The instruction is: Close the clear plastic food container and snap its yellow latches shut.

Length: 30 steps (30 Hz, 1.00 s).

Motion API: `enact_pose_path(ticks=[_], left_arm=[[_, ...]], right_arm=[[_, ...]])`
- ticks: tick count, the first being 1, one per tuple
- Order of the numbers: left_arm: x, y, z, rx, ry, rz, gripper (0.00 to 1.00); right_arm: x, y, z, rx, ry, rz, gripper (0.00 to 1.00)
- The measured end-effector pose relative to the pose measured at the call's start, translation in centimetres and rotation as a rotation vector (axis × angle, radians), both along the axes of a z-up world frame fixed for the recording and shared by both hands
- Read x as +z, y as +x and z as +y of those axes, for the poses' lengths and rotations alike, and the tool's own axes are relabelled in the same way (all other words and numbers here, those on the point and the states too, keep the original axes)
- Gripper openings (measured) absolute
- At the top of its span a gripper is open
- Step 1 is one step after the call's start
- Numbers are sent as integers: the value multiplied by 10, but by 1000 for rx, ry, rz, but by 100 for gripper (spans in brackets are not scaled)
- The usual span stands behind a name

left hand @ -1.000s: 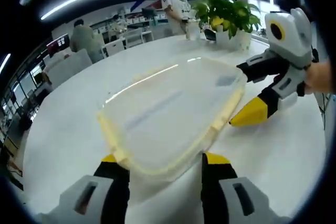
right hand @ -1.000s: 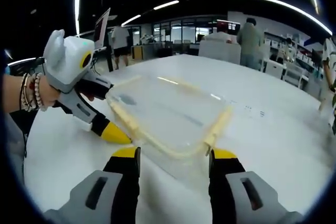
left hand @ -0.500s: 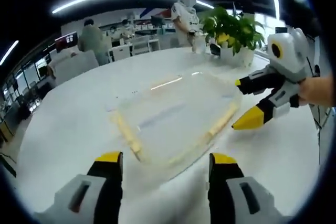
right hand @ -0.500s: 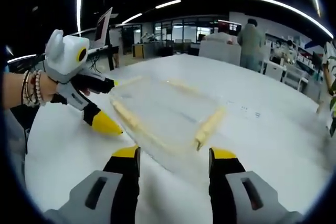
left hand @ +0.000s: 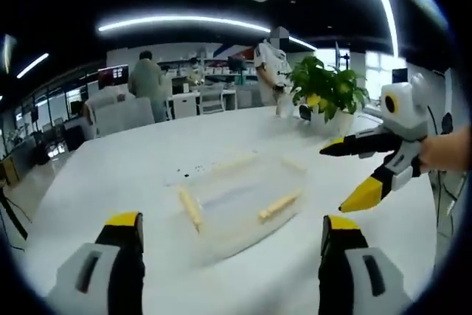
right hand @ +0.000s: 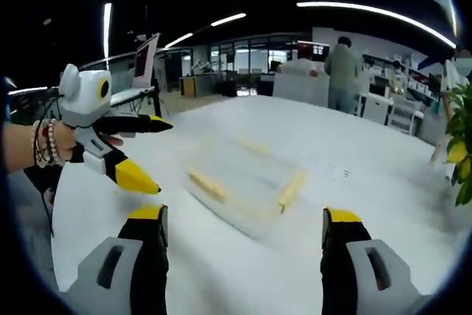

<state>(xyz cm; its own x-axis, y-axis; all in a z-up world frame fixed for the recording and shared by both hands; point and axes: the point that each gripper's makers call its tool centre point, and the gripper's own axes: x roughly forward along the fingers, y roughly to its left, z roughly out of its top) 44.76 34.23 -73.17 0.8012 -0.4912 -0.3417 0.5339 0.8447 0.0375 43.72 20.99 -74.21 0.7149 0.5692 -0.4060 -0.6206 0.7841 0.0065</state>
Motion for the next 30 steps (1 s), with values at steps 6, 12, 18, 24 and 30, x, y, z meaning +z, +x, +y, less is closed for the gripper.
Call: enact_pose_path(ticks=[6, 12, 18, 24, 30], left_arm=[[28, -31, 14, -14, 2, -38, 99], [60, -67, 44, -2, -45, -80, 99], [78, -110, 88, 19, -3, -133, 99], [80, -150, 130, 76, -52, -151, 99], [76, -184, 154, 147, -216, -128, 99]], right_arm=[[35, -25, 5, -25, 86, -45, 99], [51, -51, 4, -52, 81, -94, 100], [60, -77, -5, -96, 61, -115, 97], [71, -107, -20, -173, 121, -134, 94], [71, -146, -36, -269, 247, -102, 90]])
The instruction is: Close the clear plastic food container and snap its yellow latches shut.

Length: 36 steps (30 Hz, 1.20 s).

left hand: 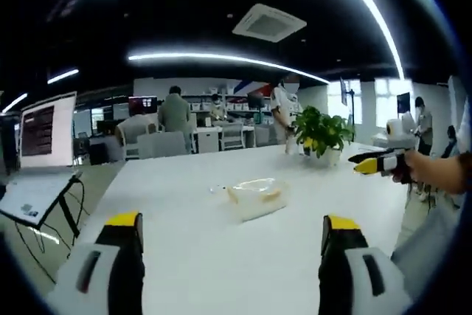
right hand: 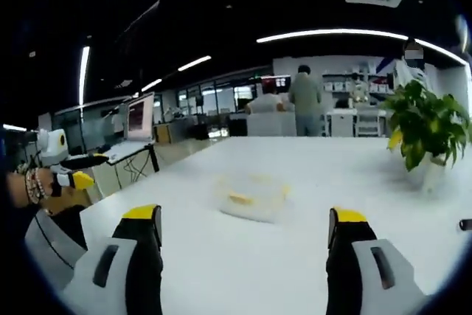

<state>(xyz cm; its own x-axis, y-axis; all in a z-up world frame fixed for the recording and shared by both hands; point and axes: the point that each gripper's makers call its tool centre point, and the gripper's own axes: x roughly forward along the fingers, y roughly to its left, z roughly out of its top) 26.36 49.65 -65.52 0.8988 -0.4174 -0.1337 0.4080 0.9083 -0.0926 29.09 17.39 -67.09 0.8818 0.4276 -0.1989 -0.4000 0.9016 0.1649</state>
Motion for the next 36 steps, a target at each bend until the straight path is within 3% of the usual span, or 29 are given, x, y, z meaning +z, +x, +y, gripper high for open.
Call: enact_pose_path(ticks=[1, 6, 9, 11, 15, 18, 30, 36], left_arm=[[-2, -6, 4, 1, -15, -7, 99], [-19, -24, 19, 31, 76, 18, 99], [-22, -32, 21, 28, 59, 21, 99], [-25, -36, 22, 20, 44, 56, 99], [-21, -43, 29, 35, 16, 35, 99], [-34, -49, 30, 28, 25, 82, 99], [-57, -67, 30, 13, 3, 133, 98], [-71, -70, 30, 11, 4, 166, 97]], right_arm=[[-1, -4, -2, -17, -7, -6, 90], [-16, -28, -14, -65, -31, 35, 85], [-23, -37, -20, -89, -34, 54, 86], [-28, -45, -23, -104, -59, 67, 86], [-35, -57, -28, -120, -107, 79, 86], [-42, -61, -33, -143, -124, 119, 84], [-64, -83, -16, -89, -181, 153, 83], [-69, -86, -18, -89, -222, 157, 82]])
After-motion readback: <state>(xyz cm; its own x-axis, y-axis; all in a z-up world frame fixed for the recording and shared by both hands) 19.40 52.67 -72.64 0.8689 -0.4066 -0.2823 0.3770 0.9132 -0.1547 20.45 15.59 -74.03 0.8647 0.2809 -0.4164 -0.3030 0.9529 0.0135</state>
